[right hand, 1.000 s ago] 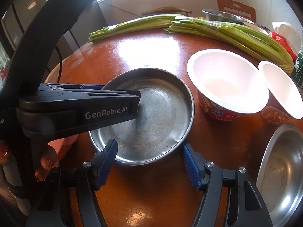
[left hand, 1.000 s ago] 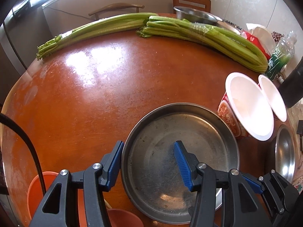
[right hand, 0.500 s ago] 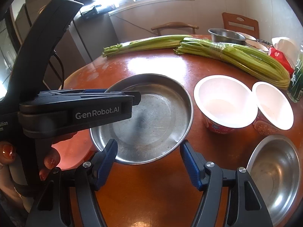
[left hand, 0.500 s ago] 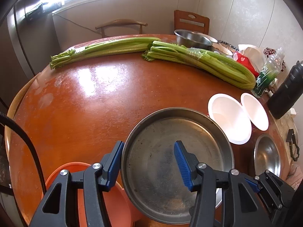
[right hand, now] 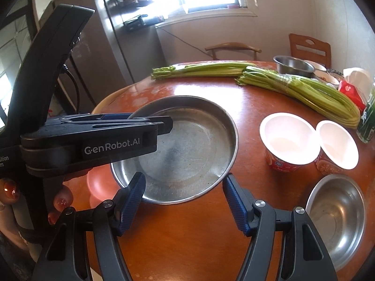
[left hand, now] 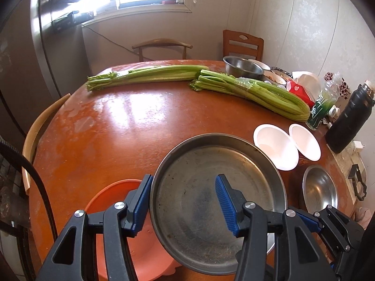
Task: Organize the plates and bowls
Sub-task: 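Lift the silver tray with the left gripper, then carry the silver tray over the pink pig plate and lower it on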
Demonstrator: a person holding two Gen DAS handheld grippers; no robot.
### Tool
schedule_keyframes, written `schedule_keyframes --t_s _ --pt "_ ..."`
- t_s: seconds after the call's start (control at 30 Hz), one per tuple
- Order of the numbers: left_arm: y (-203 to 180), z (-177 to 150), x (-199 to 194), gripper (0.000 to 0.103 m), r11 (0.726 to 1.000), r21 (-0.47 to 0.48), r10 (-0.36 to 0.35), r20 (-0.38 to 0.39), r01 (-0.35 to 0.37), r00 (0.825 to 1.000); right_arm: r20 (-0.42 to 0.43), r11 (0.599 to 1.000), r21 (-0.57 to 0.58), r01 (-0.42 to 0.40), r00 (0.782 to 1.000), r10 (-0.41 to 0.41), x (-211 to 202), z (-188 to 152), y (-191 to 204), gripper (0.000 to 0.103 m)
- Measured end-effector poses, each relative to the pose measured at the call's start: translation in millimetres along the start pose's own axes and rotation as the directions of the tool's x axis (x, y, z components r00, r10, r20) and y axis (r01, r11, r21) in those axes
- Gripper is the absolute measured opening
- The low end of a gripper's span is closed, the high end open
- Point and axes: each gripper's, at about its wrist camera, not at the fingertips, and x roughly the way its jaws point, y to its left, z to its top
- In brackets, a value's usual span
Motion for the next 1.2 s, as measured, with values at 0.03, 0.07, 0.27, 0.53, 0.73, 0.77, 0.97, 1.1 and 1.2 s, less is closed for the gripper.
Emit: schedule_keyframes --t_s 0.03,0.07,0.27,0.53,0.73,0.77,0.97,1.1,1.2 --pt "2.7 -1.4 -3.9 0.054 1.0 -0.004 0.006 0.004 -0.006 1.0 0.001 1.0 -0.006 -0.004 1.0 0.004 0.0 0.1 2.5 0.071" --pt "5.6 -3.0 -7.9 0.054 1.0 -0.006 0.011 0.008 -0.01 1.0 -0.001 1.0 -0.01 -0.009 1.0 0.009 -0.6 0.4 6.0 0.071" --pt "24.4 -13.1 -27.1 0.054 0.998 -0.037 0.045 0.032 -0.044 0.998 -0.003 0.998 -0.06 -0.035 0.999 0.035 1.1 2.6 28.2 0.071" --pt "57.3 -24.0 -39.8 0.054 0.992 -0.096 0.086 0.052 -0.081 0.995 -0.01 0.989 -0.138 -0.06 0.998 0.059 14.2 10.3 57.4 0.071" --pt "80.5 -31.6 -38.5 0.054 0.985 -0.137 0.118 0.053 -0.11 0.992 -0.042 0.978 -0.197 -0.073 0.997 0.066 36.1 14.9 76.6 0.071" --pt "83.4 -32.9 -37.9 0.054 0.983 -0.142 0.122 0.056 -0.113 0.991 -0.049 0.977 -0.2 -0.079 0.996 0.07 41.0 15.7 77.8 0.071" --pt "95.5 -38.7 -24.1 0.054 0.978 -0.163 0.139 0.034 -0.132 0.99 -0.081 0.969 -0.239 -0.067 0.996 0.049 63.1 16.9 85.2 0.071" --pt "102.1 -41.4 -15.3 0.054 0.976 -0.176 0.132 0.029 -0.125 0.991 -0.103 0.969 -0.235 -0.077 0.993 0.054 74.4 14.9 85.5 0.071" --pt "104.7 -44.5 -9.0 0.054 0.975 -0.181 0.136 0.026 -0.129 0.99 -0.115 0.968 -0.237 -0.079 0.992 0.053 83.1 13.7 85.2 0.071"
